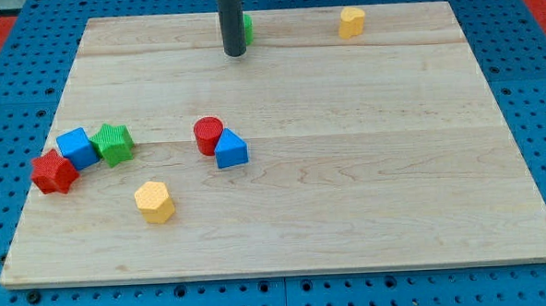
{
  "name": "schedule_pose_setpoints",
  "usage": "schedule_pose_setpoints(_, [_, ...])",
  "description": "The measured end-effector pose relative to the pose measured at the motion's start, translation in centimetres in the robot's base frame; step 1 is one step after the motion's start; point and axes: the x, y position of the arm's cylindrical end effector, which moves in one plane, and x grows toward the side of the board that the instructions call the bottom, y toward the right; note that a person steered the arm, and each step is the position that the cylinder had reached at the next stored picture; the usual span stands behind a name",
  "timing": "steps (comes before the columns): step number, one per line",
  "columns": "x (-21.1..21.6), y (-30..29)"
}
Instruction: Move the red circle to the top left corner of the board
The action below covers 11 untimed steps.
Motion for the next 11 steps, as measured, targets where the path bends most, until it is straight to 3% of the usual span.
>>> schedule_pose_setpoints(1, [5.4,3.1])
schedule_pose_setpoints(2, [14.6,4.2])
schedule_pose_setpoints(3, [21.2,4.1])
schedule_pose_setpoints(4, [21.2,-0.6])
schedule_pose_setpoints(6, [11.6,-2.6])
schedule_pose_setpoints(7, [12.0,-4.3])
schedule_pose_setpoints(9, [11.8,-13.1])
schedule_pose_setpoints(11, [7.7,-13.6])
